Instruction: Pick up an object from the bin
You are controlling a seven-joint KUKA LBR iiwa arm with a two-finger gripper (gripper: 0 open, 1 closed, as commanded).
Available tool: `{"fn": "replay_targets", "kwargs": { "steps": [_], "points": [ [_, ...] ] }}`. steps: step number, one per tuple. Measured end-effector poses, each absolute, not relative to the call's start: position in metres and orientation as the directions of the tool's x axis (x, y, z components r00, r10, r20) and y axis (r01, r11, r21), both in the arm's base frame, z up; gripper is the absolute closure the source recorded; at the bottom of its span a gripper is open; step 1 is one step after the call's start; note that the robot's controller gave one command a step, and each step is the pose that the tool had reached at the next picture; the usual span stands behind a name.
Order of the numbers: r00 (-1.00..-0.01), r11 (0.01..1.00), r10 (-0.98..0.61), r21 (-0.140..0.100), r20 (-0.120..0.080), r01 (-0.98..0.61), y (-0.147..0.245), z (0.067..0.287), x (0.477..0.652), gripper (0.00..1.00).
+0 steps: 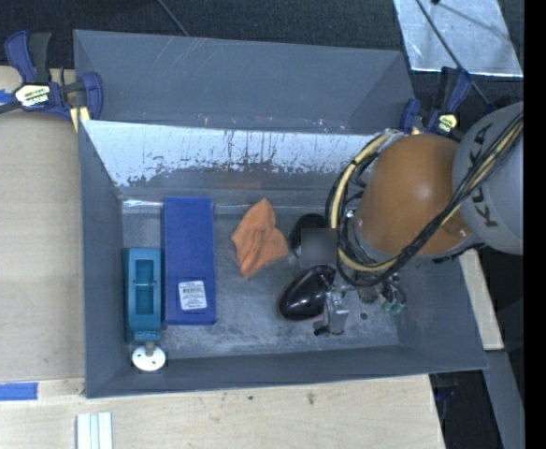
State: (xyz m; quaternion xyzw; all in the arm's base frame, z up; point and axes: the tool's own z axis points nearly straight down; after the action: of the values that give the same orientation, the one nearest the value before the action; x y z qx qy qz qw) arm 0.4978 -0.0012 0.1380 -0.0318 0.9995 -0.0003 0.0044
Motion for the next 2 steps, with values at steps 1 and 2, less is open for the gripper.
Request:
{"fn": "replay_targets", "kwargs": {
  "steps": [1, 2],
  "points": [
    [-0.996, 0.996, -0.093, 0.0, -0.007, -0.093, 0.0034, 0.0715, 0.4974, 1.0],
    [-0.996, 0.996, -0.093, 0.0, -0.007, -0.093, 0.0034, 0.0715, 0.4974, 1.0]
  ]
}}
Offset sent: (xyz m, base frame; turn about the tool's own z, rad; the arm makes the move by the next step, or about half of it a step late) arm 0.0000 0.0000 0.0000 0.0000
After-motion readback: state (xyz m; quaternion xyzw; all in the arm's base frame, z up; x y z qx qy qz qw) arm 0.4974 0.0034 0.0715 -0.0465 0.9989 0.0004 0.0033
